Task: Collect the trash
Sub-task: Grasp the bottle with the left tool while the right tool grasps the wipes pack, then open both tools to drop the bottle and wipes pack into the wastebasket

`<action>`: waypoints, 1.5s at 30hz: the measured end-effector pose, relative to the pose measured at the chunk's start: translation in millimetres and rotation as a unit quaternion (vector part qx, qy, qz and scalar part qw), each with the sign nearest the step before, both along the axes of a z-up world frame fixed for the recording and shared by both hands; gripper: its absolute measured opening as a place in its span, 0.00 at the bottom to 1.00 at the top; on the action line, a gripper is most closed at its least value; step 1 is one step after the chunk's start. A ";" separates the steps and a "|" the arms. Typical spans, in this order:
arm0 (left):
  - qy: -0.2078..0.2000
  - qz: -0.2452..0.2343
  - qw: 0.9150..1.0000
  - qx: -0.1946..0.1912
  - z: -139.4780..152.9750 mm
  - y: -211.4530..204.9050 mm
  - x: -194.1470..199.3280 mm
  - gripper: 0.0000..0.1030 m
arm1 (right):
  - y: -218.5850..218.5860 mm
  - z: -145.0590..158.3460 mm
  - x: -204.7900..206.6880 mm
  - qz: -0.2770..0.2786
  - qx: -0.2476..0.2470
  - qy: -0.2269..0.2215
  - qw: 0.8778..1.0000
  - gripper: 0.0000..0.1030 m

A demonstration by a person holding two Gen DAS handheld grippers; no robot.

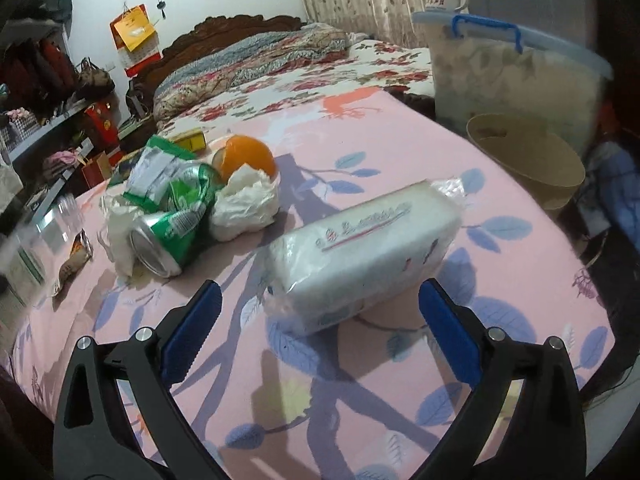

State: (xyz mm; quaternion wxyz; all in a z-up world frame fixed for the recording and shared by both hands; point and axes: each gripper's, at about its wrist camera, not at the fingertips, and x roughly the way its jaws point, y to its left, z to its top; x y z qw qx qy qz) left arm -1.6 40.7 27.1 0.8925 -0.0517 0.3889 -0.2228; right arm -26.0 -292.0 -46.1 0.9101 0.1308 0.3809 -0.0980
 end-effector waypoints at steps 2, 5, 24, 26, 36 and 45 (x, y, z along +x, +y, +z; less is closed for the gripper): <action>-0.008 -0.011 1.000 -0.007 7.9 -5.9 2.0 0.61 | -3.6 -4.4 1.9 -0.006 0.006 0.005 1.000 0.95; -0.023 -0.037 0.999 -0.010 19.5 -25.6 5.6 0.61 | -12.5 -8.7 5.8 -0.016 0.019 0.012 1.000 0.95; -0.011 -0.219 0.976 0.005 21.3 -196.2 47.9 0.60 | -93.8 -9.6 -23.3 -0.052 0.256 -0.076 0.962 0.36; -0.001 -0.247 0.969 0.005 16.6 -228.4 58.9 0.60 | -111.7 -12.1 -26.8 -0.063 0.269 -0.090 0.957 0.36; 0.048 -0.355 0.933 0.027 -14.6 -419.7 128.0 0.60 | -234.6 -5.9 -24.6 -0.161 0.289 -0.164 0.929 0.36; 0.093 -0.313 0.944 0.034 -30.9 -500.2 179.7 0.65 | -277.1 6.9 -7.2 -0.208 0.243 -0.165 0.933 0.77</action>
